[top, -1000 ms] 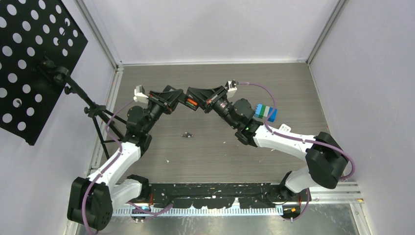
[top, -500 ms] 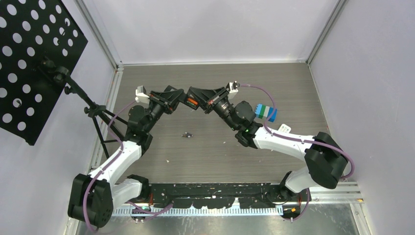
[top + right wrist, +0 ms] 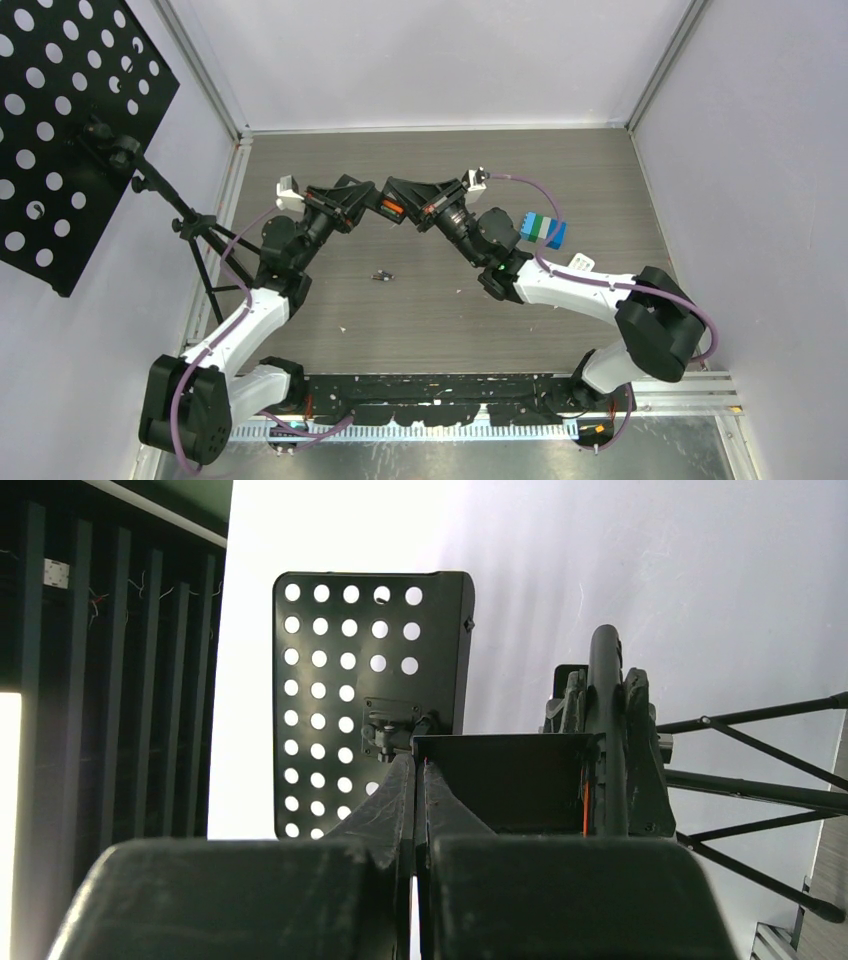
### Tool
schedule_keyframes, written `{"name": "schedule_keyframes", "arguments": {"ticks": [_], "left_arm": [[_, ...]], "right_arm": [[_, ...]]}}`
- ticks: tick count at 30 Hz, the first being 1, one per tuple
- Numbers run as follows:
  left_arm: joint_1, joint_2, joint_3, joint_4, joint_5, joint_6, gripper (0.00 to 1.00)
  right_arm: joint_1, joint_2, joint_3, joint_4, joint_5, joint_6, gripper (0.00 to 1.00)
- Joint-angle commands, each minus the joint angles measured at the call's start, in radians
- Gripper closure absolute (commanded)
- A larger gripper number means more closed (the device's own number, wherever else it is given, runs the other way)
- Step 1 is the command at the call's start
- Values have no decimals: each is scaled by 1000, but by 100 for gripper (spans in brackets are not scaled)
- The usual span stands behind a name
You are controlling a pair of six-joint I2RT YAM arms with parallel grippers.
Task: Load the batteries into the remote control
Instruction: Load the battery cover into the remote control.
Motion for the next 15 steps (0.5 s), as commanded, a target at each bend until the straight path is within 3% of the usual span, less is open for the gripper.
{"name": "schedule_keyframes", "arguments": {"ticks": [1, 7, 15], "left_arm": [[4, -23, 1, 94, 33, -32, 100], [4, -32, 2, 90, 29, -35, 100], [4, -21, 17, 95, 24, -38, 100]], "right_arm": [[5, 21, 0, 43, 34, -19, 100], [5, 23, 2, 20, 15, -21, 99], [6, -31, -11, -113, -25, -17, 81]]}}
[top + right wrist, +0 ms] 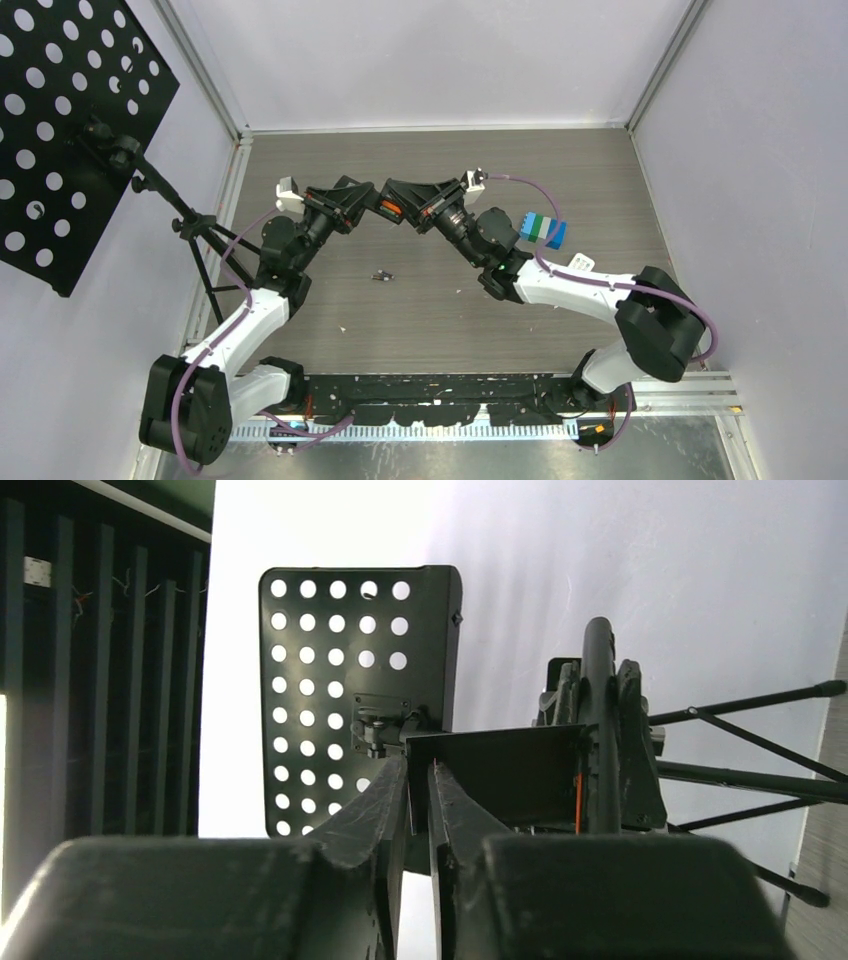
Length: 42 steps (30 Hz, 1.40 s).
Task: Load the batteries into the remote control
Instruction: Load the battery cover into the remote control.
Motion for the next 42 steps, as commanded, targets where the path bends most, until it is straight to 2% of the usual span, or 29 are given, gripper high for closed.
{"name": "schedule_keyframes", "arguments": {"ticks": [1, 19, 25, 42], "left_arm": [[-1, -18, 25, 99, 21, -24, 100], [-1, -8, 29, 82, 1, -22, 100], [0, -8, 32, 65, 0, -17, 100], [-1, 2, 48, -61, 3, -6, 100]], "right_arm": [[6, -50, -15, -128, -11, -19, 81], [5, -115, -37, -259, -16, -79, 69], [5, -147, -35, -313, -7, -125, 68], [-5, -172, -43, -369, -18, -105, 65]]}}
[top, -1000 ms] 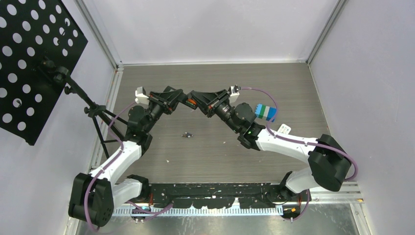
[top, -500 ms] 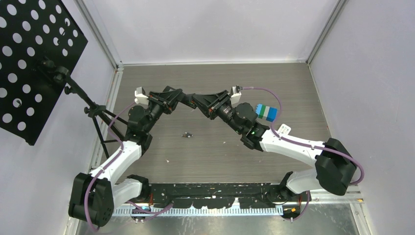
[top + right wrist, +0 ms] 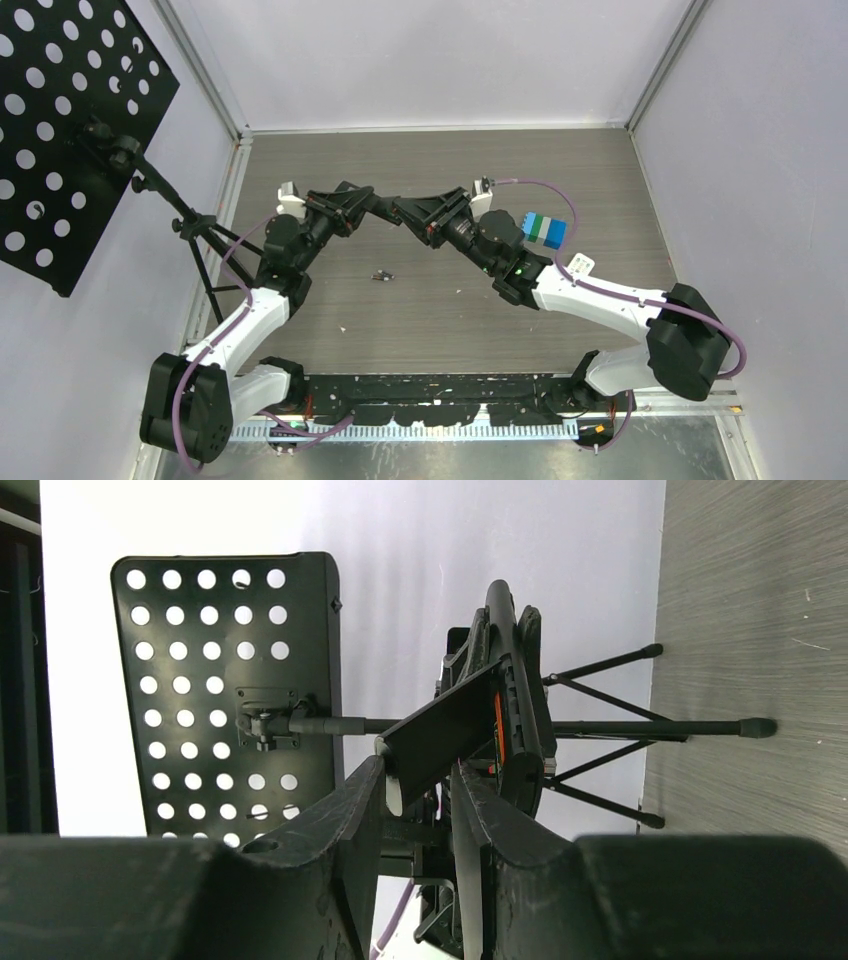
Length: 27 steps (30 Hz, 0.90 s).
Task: Load the batteries into the remote control
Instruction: Load the battery cover into the remote control.
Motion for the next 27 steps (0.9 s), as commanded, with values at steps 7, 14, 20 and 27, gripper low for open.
{"name": "schedule_keyframes", "arguments": {"ticks": [7, 14, 20, 27], "left_arm": [[-5, -7, 52, -27, 31, -11, 100], [-5, -7, 49, -38, 38, -16, 100], [-5, 3, 51, -40, 35, -16, 100], [-5, 10, 53, -38, 45, -20, 100]], "right_arm": [[-15, -65, -37, -59, 31, 16, 65], [-22, -73, -47, -63, 26, 39, 65], [-26, -89, -58, -73, 23, 43, 65], [-33, -126, -69, -109, -16, 36, 60]]}}
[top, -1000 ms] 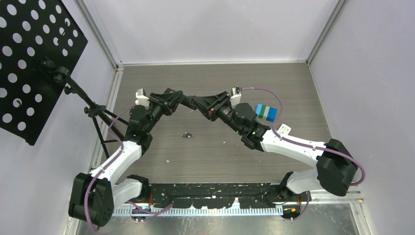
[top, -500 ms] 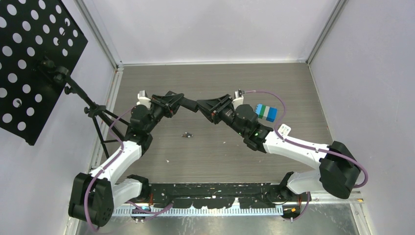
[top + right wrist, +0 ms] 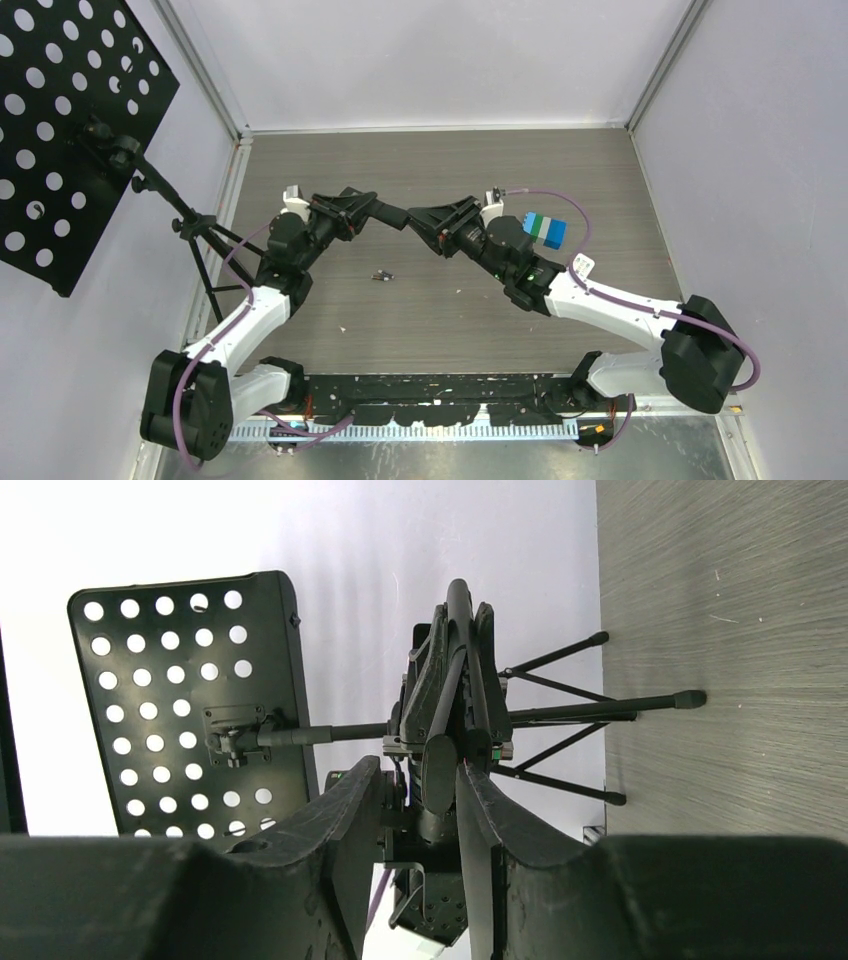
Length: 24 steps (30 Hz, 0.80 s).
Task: Load the batteries into the remote control
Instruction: Load the battery cover into the remote control, then adjust the battery cover on the remote control.
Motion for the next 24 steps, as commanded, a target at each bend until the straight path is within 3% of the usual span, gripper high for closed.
{"name": "schedule_keyframes", "arguments": {"ticks": [1, 11, 24], "left_arm": [[-2, -5, 48, 37, 26, -17, 100], [-2, -11, 47, 27, 32, -16, 100], [-2, -7, 47, 75, 71, -7, 100]], "right_arm": [[-7, -48, 0, 1, -23, 0, 60], [-11, -32, 8, -30, -61, -15, 43], [-15, 61, 72, -41, -133, -43, 52]]}}
